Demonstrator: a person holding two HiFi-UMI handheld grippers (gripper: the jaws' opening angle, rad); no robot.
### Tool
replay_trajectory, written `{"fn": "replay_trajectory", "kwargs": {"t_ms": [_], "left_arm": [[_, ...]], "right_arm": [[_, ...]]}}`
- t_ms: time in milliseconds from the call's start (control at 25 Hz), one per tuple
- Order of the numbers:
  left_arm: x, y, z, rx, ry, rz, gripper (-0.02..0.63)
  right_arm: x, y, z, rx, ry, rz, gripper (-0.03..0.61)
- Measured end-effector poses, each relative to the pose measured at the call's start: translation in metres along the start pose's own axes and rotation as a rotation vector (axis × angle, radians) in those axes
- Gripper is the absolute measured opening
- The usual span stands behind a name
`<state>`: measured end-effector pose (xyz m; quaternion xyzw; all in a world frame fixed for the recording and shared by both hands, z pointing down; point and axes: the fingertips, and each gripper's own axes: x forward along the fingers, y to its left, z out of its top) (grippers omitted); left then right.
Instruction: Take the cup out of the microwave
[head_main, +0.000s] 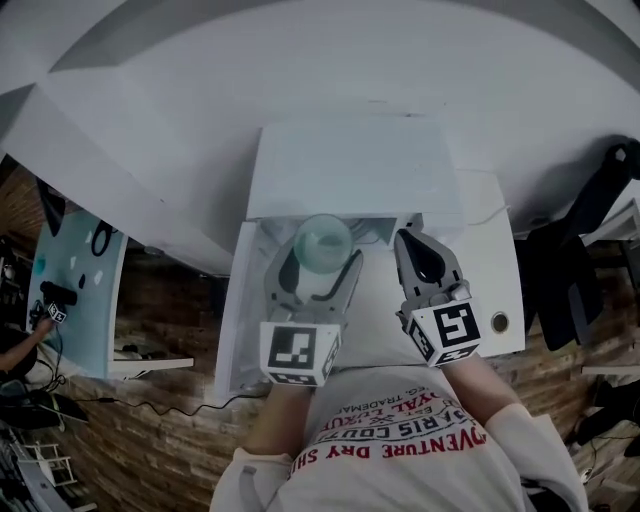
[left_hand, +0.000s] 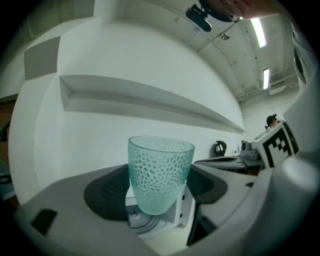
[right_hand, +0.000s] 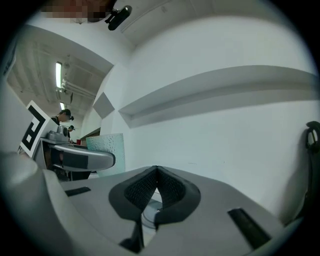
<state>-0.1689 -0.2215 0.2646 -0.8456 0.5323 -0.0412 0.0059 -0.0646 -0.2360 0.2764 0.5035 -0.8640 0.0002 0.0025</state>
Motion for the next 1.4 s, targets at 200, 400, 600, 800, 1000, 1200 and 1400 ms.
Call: {"fn": "replay_trajectory", "kwargs": {"t_ms": [200,400,600,800,1000,1200,1400], "left_arm": [[0.005,-0.009,0.003,-0.021,-0.005,-0.023,0.357],[0.012,-0.014,0.002,-0.018,0.002,-0.034,0.359],[0.018,-0.019,-0.005,-0.034,0.018,-0.040,0.359],[0.023,-0.023,-0.012,-0.043,0.036,-0.047,0.359],[0.025,-0.023,-0.017,-0.054,0.048,-0.046,0.357],[0.025,-0.022,-0.020,-0.064,0.055,-0.044,0.359],[0.026,-0.018,-0.023,-0.066,0.060,-0.047,0.358]], "right_arm": [[-0.002,-0.007,0.007,0.003,-0.009,-0.001,0.011],[-0.003,-0.013,0.007,-0.008,-0.009,0.003,0.011],[-0.003,-0.019,0.004,-0.020,0.005,-0.009,0.011],[-0.003,-0.025,-0.004,-0.017,0.022,-0.023,0.011],[0.000,-0.027,-0.010,-0.006,0.039,-0.023,0.011],[0.001,-0.028,-0.012,-0.003,0.046,-0.026,0.011],[0.004,-0.028,-0.016,-0.001,0.052,-0.032,0.011]]}}
